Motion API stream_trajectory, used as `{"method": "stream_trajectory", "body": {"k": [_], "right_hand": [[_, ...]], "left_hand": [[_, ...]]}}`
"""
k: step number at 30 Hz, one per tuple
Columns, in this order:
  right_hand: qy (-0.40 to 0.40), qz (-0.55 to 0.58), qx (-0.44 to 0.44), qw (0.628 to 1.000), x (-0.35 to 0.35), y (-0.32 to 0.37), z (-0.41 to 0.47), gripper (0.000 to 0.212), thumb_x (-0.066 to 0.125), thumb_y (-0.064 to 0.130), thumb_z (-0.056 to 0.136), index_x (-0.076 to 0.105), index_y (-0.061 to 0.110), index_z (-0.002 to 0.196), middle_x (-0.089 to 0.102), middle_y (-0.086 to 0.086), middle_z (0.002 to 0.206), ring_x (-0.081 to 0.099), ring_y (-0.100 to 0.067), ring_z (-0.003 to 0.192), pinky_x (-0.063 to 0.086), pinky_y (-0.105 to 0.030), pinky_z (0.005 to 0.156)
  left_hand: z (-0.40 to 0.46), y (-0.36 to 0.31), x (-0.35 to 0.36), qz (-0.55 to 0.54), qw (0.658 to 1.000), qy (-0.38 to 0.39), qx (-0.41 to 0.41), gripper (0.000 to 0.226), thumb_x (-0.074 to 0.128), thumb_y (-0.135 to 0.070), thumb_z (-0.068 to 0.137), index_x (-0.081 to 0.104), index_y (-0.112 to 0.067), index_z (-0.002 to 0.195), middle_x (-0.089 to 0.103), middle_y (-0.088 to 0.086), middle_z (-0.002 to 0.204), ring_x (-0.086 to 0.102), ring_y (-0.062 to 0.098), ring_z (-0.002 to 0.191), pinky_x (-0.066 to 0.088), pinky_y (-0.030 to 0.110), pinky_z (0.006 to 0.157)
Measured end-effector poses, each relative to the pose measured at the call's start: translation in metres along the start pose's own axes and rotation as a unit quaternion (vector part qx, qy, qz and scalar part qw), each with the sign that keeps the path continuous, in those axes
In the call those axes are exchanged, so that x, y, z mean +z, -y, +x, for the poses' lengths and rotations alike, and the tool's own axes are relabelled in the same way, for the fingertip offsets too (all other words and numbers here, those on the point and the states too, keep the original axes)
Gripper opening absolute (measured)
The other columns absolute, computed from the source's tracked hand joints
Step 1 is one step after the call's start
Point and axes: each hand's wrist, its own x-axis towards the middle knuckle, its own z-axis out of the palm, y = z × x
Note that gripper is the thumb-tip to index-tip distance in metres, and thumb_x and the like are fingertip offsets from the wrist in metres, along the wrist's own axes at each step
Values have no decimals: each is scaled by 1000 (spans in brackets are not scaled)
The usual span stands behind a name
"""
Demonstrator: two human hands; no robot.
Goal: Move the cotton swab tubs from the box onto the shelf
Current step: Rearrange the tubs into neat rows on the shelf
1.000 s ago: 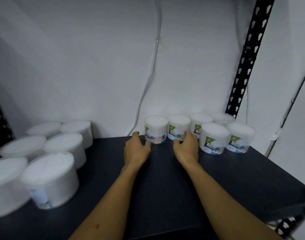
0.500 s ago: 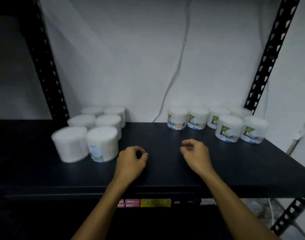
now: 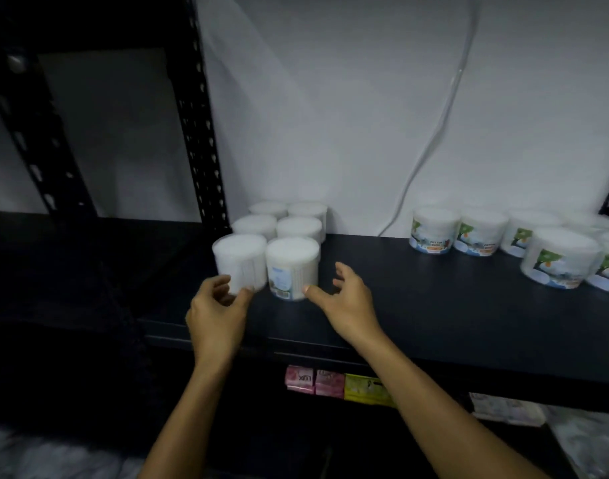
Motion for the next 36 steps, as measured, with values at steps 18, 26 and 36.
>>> {"method": "stream_trajectory", "body": {"k": [18, 26, 36], "right_hand": [[0, -113, -147, 983, -25, -15, 23, 60, 78, 32, 73, 50, 34, 127, 35, 2, 131, 42, -11, 112, 38, -21, 92], [-94, -160, -190, 964, -120, -50, 16, 63, 54, -14, 75, 62, 32, 117, 36, -2, 135, 45, -10, 120, 43, -22, 99], [-129, -202, -134, 962, -190, -72, 13, 49, 59, 31, 84, 48, 20, 131, 51, 2, 135, 49, -14, 123, 44, -37, 102]], "left_hand": [[22, 6, 23, 85, 984, 116, 101, 79, 84, -50, 57, 39, -39, 120, 55, 3, 128, 55, 24, 112, 51, 48, 89], [-9, -23, 92, 116, 965, 146, 186, 73, 83, -52, 56, 46, -29, 114, 40, 7, 118, 42, 25, 111, 43, 30, 83], [-13, -33, 162, 46, 902, 326, 281, 50, 65, -33, 81, 48, -38, 128, 45, 3, 126, 47, 17, 114, 41, 27, 93]]}}
